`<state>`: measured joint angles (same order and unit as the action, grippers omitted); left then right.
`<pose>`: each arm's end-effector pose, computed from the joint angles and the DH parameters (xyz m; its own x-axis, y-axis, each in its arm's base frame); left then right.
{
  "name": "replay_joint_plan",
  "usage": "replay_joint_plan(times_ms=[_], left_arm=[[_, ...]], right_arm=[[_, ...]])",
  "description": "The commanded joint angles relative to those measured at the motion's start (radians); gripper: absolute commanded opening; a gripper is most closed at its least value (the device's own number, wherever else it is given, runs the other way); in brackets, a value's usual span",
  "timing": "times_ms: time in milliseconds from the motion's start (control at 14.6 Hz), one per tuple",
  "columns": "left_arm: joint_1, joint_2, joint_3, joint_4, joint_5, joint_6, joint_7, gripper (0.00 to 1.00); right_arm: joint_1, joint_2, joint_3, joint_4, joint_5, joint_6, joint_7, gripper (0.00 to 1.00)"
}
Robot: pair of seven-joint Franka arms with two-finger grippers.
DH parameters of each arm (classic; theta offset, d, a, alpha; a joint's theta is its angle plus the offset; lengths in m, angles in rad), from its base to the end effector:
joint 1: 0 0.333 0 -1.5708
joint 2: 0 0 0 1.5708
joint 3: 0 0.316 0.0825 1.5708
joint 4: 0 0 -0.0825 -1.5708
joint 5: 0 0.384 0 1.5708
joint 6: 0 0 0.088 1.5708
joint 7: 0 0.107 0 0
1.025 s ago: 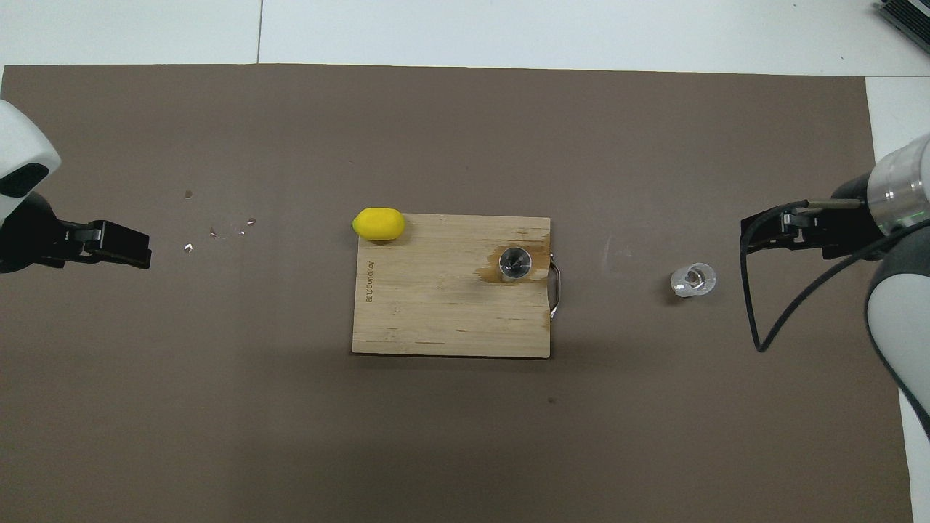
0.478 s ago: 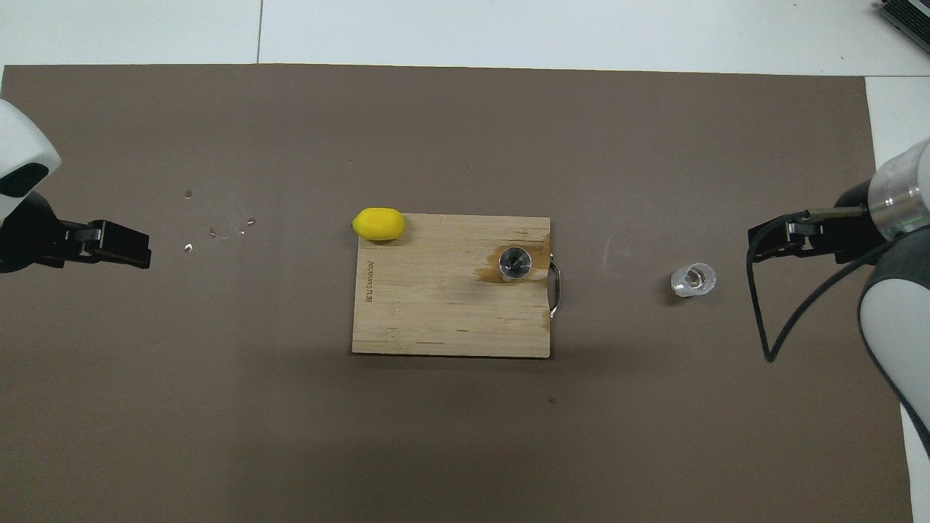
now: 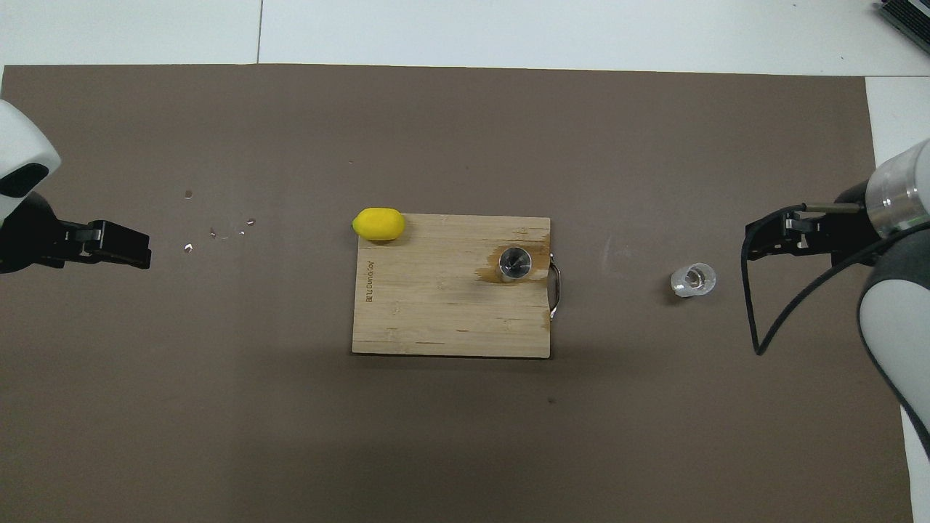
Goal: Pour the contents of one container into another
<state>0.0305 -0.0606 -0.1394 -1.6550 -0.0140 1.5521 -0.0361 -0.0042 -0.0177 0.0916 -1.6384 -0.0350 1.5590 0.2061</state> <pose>0.5291 -0.0616 0.6159 0.9965 -0.0723 -0.0430 -0.0722 -0.9974 0.0040 0.5440 0.0443 0.6015 0.9915 -0.1189 -0.0529 -0.1164 -0.9920 0.0484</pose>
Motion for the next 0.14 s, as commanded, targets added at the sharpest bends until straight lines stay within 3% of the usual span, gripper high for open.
replay_joint_plan(times_ms=[0,68], left_arm=[[-0.003,-0.018,0.006,-0.014,-0.011,-0.01,0.002,1.0],[-0.003,-0.018,0.006,-0.014,-0.011,-0.01,0.002,1.0]], right_arm=[[-0.003,-0.019,0.002,-0.02,0.02,0.0,0.013,1.0],[-0.003,-0.019,0.002,-0.02,0.02,0.0,0.012,1.0]])
